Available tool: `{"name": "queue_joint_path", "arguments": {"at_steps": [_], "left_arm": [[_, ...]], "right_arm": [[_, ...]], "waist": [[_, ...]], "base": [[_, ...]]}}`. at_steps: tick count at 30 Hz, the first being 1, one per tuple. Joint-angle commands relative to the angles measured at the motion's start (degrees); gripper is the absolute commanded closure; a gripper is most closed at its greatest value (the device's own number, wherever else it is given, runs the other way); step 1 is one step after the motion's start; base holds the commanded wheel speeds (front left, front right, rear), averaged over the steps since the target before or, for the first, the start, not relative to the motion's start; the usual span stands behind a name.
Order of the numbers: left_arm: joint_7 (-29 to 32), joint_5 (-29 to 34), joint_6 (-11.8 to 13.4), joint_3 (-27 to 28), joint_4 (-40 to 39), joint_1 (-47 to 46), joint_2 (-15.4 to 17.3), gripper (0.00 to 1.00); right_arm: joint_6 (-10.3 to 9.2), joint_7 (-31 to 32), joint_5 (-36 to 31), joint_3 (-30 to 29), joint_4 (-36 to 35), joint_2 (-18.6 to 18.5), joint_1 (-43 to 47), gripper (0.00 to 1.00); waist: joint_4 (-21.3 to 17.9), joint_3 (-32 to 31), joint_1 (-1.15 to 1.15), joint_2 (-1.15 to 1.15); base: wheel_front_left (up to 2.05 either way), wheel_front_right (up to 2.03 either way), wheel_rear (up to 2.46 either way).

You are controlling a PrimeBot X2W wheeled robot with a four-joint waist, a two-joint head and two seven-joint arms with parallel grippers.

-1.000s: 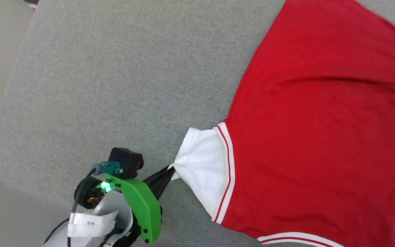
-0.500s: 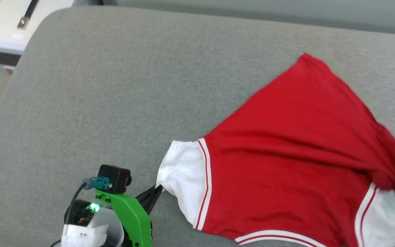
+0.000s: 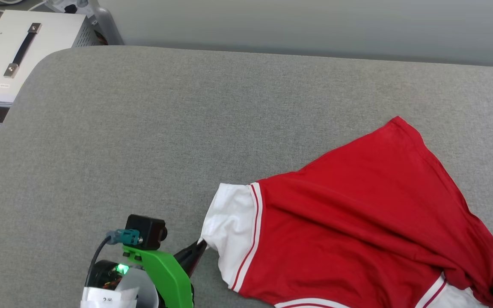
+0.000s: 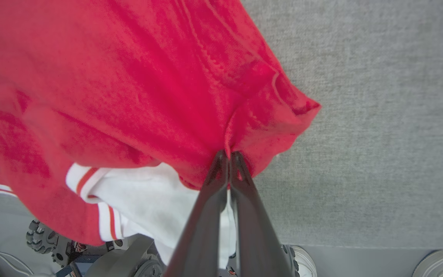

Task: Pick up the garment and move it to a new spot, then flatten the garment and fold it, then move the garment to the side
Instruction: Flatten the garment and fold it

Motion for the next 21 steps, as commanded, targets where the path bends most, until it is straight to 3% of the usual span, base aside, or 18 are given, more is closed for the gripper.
{"name": "queue_joint_path", "arguments": {"at_steps": [1, 4, 5, 6, 15, 21], "left_arm": [[-0.28, -0.25, -0.08, -0.03, 0.29, 0.58, -0.23, 1.0], [-0.34, -0.26, -0.26, -0.15, 0.37, 0.53, -0.26, 1.0], [-0.33, -0.26, -0.33, -0.2, 0.39, 0.5, -0.27, 1.0], [-0.29, -0.25, -0.38, -0.25, 0.39, 0.45, -0.25, 1.0], [0.08, -0.22, -0.68, -0.33, -1.07, -0.17, 0.1, 1.0], [0.22, 0.45, -0.9, -0.78, -2.39, -1.04, -0.04, 1.0]], "right_arm": [[-0.05, -0.13, 0.11, -0.18, -0.2, 0.35, 0.89, 1.0], [-0.05, -0.09, -0.35, -0.26, -0.22, 0.5, 1.12, 1.0], [-0.05, -0.24, -0.45, -0.18, -0.38, 0.46, 0.92, 0.11], [-0.05, 0.12, -0.29, -0.1, -0.39, 0.48, 0.8, 0.0], [-0.05, 6.45, 3.24, 1.49, -6.69, -4.44, -3.32, 0.0], [-0.05, 11.92, 4.88, 3.16, -12.32, -5.38, -11.16, 0.0]], "waist": [[-0.02, 0.04, 0.0, 0.0], [0.0, 0.14, 0.0, 0.0], [0.03, 0.13, 0.0, 0.0], [0.07, 0.13, 0.0, 0.0], [1.33, 0.09, 0.0, 0.0], [3.58, 2.2, 0.0, 0.0]], "base": [[0.0, 0.0, 0.0], [0.0, 0.0, 0.0], [0.0, 0.0, 0.0], [0.0, 0.0, 0.0], [0.0, 0.0, 0.0], [0.0, 0.0, 0.0]]}}
